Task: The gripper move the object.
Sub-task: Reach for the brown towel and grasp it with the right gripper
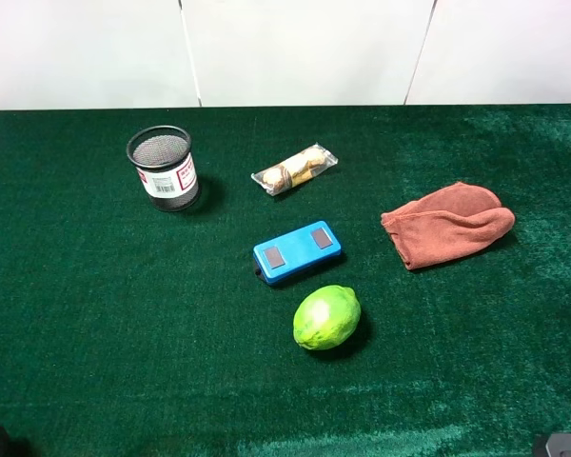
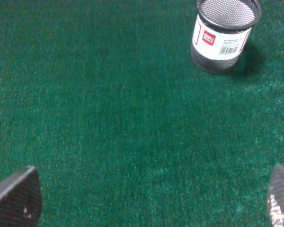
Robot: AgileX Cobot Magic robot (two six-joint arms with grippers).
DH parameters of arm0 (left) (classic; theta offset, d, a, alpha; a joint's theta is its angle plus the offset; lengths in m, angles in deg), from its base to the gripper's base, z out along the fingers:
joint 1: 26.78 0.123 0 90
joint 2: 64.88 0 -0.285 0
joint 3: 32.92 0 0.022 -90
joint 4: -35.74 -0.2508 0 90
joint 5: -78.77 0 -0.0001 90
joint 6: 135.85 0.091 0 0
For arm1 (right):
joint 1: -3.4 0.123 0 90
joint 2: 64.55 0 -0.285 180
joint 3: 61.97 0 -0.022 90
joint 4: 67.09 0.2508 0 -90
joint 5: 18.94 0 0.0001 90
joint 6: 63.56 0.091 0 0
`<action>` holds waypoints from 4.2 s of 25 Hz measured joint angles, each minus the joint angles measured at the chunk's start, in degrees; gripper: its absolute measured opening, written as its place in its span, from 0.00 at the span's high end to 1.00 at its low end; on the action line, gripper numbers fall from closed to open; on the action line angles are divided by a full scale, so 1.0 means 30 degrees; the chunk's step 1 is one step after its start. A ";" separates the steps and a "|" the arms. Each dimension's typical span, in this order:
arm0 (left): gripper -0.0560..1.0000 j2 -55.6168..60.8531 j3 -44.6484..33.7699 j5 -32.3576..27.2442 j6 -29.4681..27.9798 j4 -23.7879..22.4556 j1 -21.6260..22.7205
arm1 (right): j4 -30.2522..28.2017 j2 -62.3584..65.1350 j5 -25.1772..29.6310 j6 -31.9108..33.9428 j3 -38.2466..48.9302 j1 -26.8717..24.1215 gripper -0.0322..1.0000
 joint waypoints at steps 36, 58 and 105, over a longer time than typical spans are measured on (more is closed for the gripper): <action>0.04 0.0000 0.0000 0.0000 0.0000 0.0000 0.0000 | 0.0501 -0.6526 -0.0020 0.0000 -0.2829 0.0000 0.30; 0.04 0.0000 0.0000 0.0000 0.0000 0.0000 0.0000 | 0.1948 -1.9807 -0.1902 0.2802 -0.8203 0.0000 0.30; 0.04 0.0000 0.0000 0.0000 0.0000 0.0000 0.0000 | 0.9509 -3.4674 -0.8165 0.8765 -0.8220 0.0667 0.30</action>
